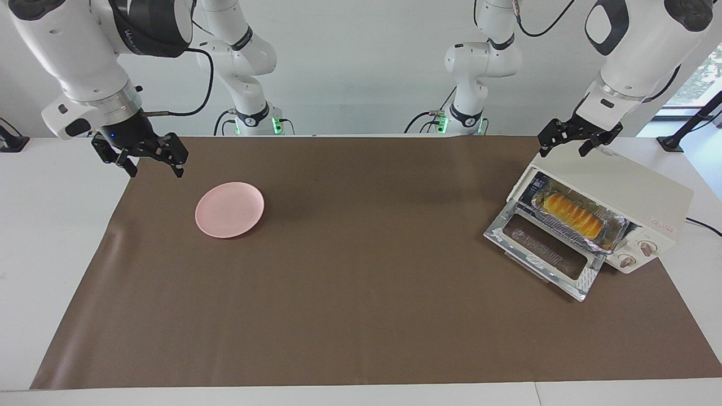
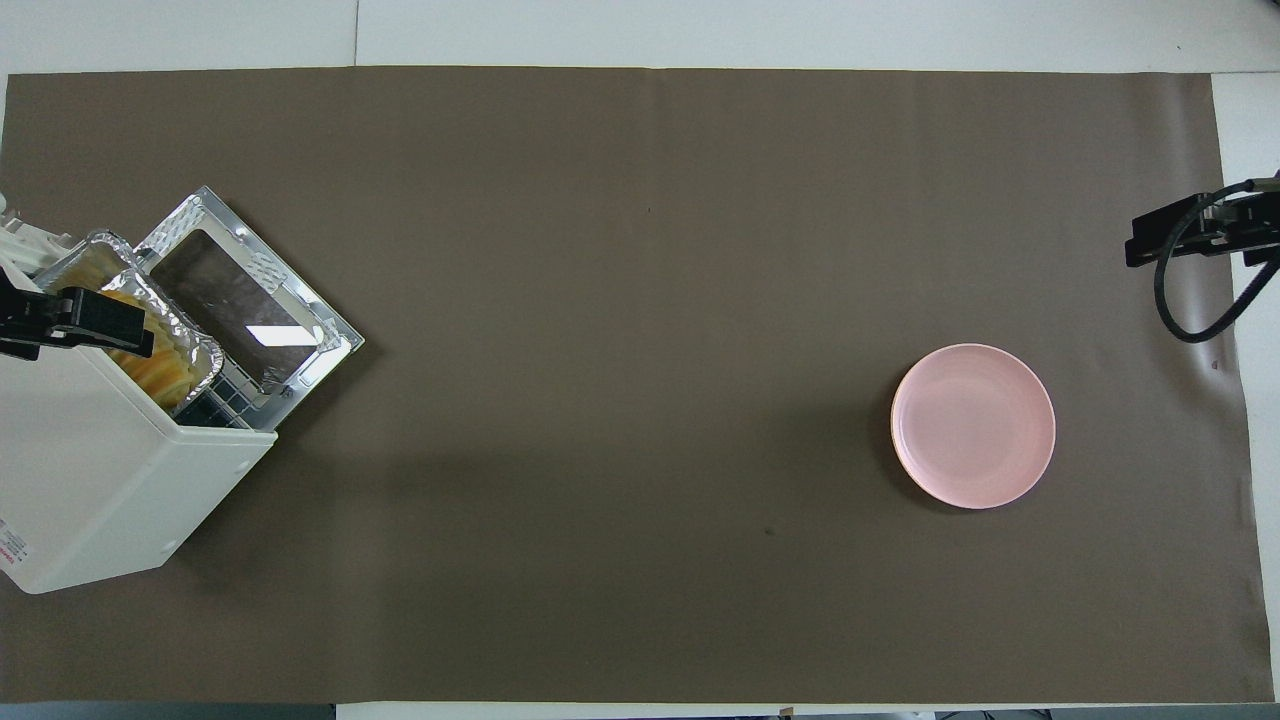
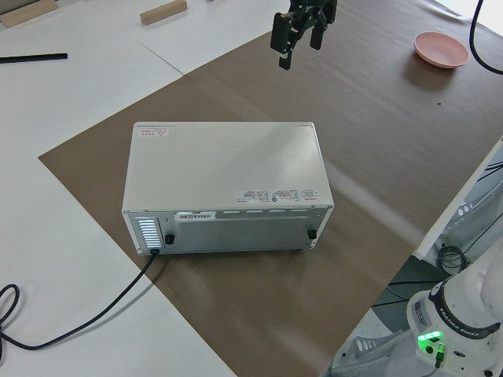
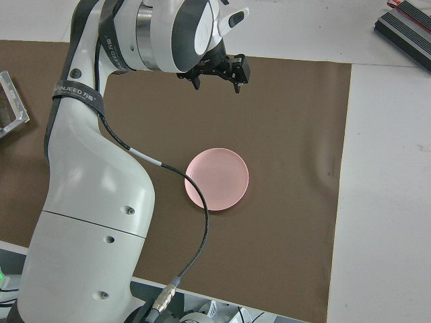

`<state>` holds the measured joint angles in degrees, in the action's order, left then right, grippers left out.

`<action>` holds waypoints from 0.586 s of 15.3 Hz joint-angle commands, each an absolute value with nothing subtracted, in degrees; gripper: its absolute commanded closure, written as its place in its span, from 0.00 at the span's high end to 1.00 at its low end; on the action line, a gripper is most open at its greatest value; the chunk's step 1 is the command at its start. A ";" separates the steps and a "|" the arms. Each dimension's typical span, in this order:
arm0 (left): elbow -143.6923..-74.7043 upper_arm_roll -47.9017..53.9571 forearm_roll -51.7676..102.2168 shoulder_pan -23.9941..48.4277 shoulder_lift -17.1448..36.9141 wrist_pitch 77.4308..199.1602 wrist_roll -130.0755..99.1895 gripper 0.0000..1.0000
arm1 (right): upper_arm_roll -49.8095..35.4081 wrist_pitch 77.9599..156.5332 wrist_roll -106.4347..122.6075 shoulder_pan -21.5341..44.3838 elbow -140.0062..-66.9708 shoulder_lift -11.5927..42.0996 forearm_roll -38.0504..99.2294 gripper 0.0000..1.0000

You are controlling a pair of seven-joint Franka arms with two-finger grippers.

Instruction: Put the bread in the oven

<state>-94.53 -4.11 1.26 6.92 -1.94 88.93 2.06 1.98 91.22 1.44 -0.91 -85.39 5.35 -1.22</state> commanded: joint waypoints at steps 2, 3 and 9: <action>-93.25 -2.64 1.32 5.63 -1.14 89.74 3.25 1.00 | 1.67 90.79 2.37 -1.05 -86.22 4.57 -1.85 1.00; -93.16 -2.64 0.71 5.45 -1.06 90.08 3.34 1.00 | 1.67 90.79 2.37 -1.05 -86.22 4.57 -1.85 1.00; -92.72 -2.46 0.44 5.19 -0.97 90.53 3.25 1.00 | 1.67 90.79 2.37 -1.05 -86.22 4.57 -1.85 1.00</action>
